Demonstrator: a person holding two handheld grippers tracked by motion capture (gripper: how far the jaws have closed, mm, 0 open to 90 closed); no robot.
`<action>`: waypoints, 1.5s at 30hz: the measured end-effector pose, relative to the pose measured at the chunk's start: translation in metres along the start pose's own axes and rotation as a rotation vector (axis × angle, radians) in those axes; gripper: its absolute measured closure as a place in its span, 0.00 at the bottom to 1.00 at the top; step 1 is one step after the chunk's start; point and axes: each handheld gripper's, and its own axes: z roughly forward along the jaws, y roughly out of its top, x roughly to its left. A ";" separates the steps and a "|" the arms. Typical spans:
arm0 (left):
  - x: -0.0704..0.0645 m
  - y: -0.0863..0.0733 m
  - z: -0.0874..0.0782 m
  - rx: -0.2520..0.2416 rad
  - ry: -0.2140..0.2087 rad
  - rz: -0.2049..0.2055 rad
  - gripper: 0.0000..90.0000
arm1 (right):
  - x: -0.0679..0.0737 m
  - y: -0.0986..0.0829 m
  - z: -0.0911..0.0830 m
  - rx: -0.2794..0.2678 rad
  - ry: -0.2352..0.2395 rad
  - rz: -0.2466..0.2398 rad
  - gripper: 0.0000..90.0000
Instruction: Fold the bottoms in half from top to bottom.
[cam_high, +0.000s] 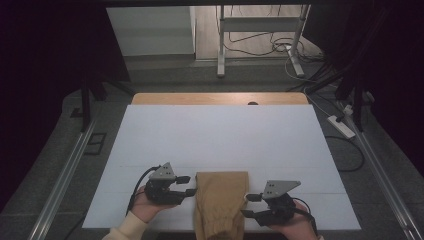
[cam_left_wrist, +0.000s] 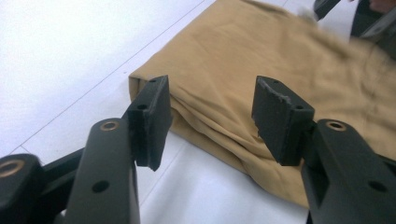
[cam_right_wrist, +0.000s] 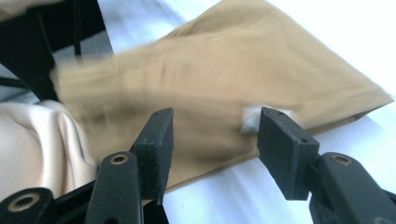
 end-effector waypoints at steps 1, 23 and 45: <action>0.001 0.000 0.001 0.002 0.001 -0.004 0.51 | -0.001 0.000 -0.003 0.000 -0.010 0.004 0.50; 0.019 0.014 0.025 0.032 0.029 -0.048 0.42 | -0.052 0.014 0.017 0.019 -0.113 0.057 0.41; 0.038 0.024 0.049 0.080 0.008 -0.092 0.39 | -0.080 0.038 0.058 0.098 -0.105 0.098 0.32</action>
